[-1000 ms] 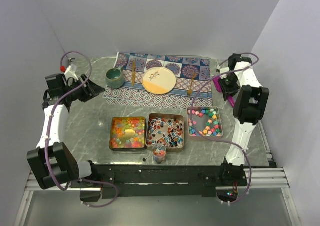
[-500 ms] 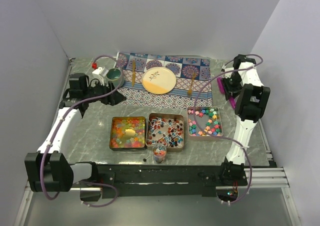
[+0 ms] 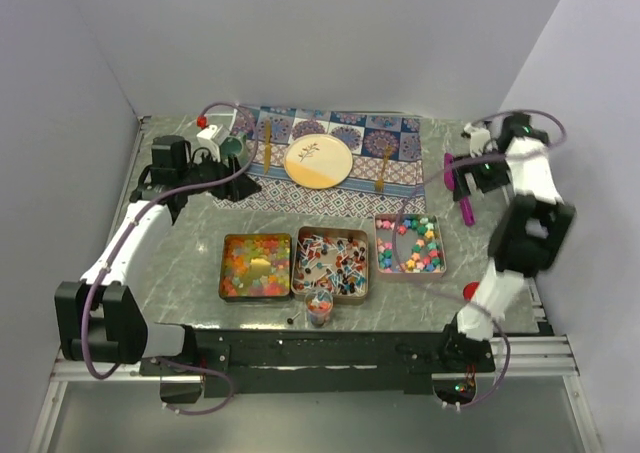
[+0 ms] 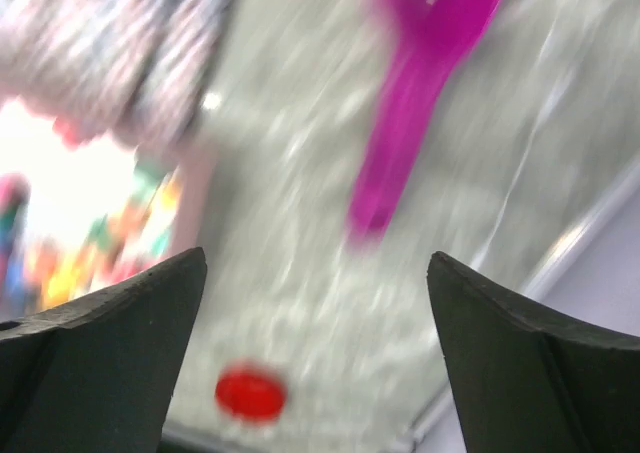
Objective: Pack the candies
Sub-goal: Place the spatula at the center of the board, then pick up the bottle lid at the center of the board, then close the box lid on the packing bottle, then screw the bottle lid onto the packing bottle.
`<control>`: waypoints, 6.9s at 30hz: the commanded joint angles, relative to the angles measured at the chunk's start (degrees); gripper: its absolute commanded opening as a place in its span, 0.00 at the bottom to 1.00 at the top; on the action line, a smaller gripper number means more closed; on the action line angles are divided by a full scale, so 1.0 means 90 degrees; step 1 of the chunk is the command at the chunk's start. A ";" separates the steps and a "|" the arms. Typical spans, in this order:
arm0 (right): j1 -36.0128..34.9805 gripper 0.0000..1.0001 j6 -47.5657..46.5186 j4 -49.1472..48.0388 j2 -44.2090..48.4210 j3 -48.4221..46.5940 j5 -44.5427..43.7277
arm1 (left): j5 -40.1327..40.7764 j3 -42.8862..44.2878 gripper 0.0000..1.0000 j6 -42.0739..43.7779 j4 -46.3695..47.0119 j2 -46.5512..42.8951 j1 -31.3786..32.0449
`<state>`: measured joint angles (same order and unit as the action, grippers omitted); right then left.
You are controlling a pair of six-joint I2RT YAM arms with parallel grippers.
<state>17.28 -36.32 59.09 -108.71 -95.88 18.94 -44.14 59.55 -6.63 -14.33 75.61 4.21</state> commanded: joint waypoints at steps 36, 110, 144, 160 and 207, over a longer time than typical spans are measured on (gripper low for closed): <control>0.2094 0.92 -0.5116 -0.1077 0.4042 0.6698 0.0113 | 0.2336 0.3667 0.67 0.2241 -0.2998 0.2429 0.0099; -0.9635 0.66 -0.2401 0.0036 0.2108 0.2098 -0.0073 | 0.2385 -0.0865 0.84 -0.2348 0.1074 -0.3324 -0.2313; -0.9273 0.83 -0.0780 -0.0618 0.2683 0.3035 -0.0453 | 0.1458 -0.1031 0.83 -0.2954 0.1855 -0.3226 -0.2313; -0.7391 1.00 -0.0829 0.0593 0.3844 0.2889 -0.0932 | -0.1333 -0.1226 0.86 -0.1154 0.0111 -0.4358 -0.2030; -0.2486 0.77 0.1369 -0.0247 0.4178 0.1884 0.0034 | 0.0674 -0.4906 0.64 0.1923 0.5071 -0.1566 0.5136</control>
<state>-5.67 -23.86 56.82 -70.76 -75.79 18.96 -45.76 18.90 21.63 11.38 62.33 47.40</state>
